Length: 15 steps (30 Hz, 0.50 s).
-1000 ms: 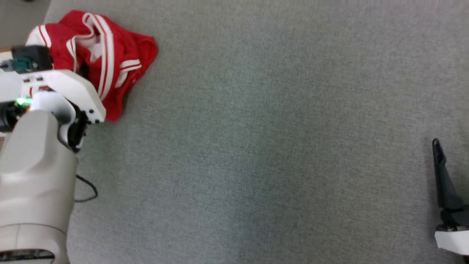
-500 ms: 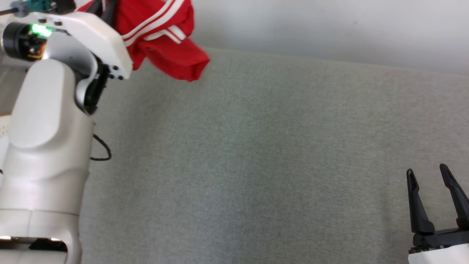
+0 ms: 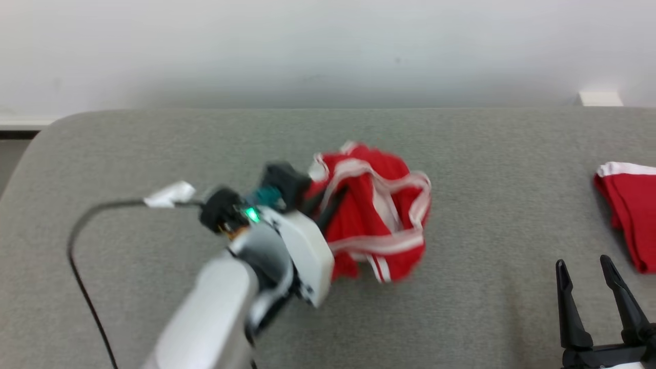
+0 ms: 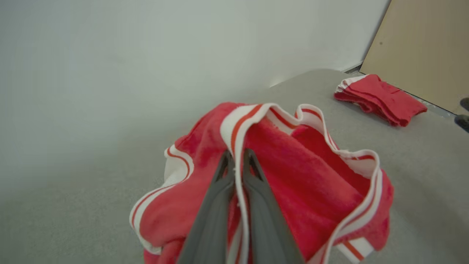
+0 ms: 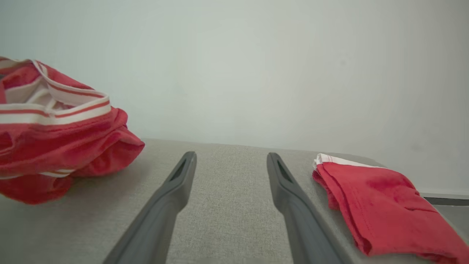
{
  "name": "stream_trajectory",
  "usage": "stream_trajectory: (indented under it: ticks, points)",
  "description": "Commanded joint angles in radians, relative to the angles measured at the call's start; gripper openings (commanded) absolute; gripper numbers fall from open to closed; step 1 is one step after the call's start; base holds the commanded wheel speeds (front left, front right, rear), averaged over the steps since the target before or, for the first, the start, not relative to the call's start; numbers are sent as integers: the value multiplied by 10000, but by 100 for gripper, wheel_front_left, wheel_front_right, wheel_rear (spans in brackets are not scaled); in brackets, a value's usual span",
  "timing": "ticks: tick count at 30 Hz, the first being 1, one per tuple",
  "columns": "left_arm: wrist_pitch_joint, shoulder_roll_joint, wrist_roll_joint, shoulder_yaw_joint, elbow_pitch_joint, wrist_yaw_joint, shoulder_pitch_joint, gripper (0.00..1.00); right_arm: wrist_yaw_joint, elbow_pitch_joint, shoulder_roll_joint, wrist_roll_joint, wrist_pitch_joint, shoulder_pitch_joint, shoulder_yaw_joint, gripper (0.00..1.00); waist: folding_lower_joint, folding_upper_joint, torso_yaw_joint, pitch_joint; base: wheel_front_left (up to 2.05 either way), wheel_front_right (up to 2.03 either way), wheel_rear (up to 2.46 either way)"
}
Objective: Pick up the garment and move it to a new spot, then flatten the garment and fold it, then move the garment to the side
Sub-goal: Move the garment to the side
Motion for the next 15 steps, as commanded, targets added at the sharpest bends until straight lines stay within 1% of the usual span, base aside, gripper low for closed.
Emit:
stream_trajectory:
  ticks: [1,4,7,9,12,13,14,15]
  points:
    - [3,-118,90,-305,-104,73,544,0,-31,29,50,25,-29,83,-9,100,2,-1,-396,4,0,0,0]
    - [-135,-378,291,-1069,60,164,1394,0,-31,76,79,33,-28,106,57,100,2,-1,-664,84,0,0,0]
    - [-668,-634,613,-1949,587,184,1864,0,-31,168,94,49,-28,95,72,100,2,-1,-792,139,0,0,0]
    - [-1285,-740,821,-2460,1054,300,1977,0,-31,242,112,66,-29,62,109,100,2,-1,-838,168,0,0,0]
    - [-2270,-829,724,-2965,1771,515,2075,0,-31,387,88,81,-30,-21,144,100,2,-1,-858,146,0,0,0]
    - [-2563,-850,607,-3130,1953,580,2074,25,-31,448,61,90,-28,-65,144,100,2,-1,-859,124,0,0,0]
    - [-2890,-863,329,-3280,2003,632,2076,81,-31,493,32,101,-28,-123,139,100,2,-1,-858,96,0,0,0]
    - [-3138,-868,63,-3438,2041,710,2086,100,-30,534,-3,113,-30,-163,126,100,2,-1,-844,56,0,0,0]
